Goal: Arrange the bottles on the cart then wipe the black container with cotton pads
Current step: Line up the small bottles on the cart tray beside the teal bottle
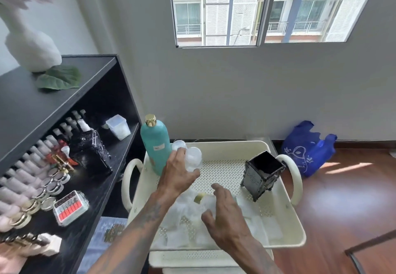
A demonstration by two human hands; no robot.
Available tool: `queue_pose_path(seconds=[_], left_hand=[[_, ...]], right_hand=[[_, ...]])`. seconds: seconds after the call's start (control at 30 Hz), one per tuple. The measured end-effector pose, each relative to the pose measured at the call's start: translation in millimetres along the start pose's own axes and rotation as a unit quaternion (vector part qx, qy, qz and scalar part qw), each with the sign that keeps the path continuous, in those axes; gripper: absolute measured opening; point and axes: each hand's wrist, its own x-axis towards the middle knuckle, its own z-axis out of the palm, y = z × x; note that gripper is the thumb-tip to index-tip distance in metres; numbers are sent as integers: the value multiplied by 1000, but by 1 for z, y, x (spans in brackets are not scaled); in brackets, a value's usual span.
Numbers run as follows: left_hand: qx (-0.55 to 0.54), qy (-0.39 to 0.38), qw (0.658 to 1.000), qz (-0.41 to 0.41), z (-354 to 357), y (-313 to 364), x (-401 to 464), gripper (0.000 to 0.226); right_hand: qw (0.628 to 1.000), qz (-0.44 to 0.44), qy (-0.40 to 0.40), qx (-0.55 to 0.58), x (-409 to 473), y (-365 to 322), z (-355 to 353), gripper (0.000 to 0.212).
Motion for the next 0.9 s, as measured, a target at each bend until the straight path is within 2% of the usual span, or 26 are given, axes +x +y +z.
queue_pose_path(seconds=[0.13,0.23,0.3,0.37,0.43,0.57,0.67,0.9], left_hand=[[47,-53,997,36,20,-5,20,71],[104,-82,989,73,28,-7,32,71],[159,-42,978,131,29,-7,41,72],[249,13,947,202,29,-9,50,74],[295,34,926,234,27,-12,55,74],[321,40,914,246,26,-19,60,73],[314,29,920,232,23,-23,64,71],[305,27,928,210,27,-19,64,74]], right_hand=[[999,-43,-20,-24,3,0,-24,46],[996,-71,-25,-44,-2,0,-41,36],[995,-87,0,-47,-1,-3,-56,35],[994,-94,28,-53,5,-9,-72,36],[991,-106,47,-60,16,-12,-84,36],[991,-101,57,-64,42,-12,-96,38],[993,-67,52,-78,76,-10,-95,38],[995,-7,-15,-97,156,12,-65,37]])
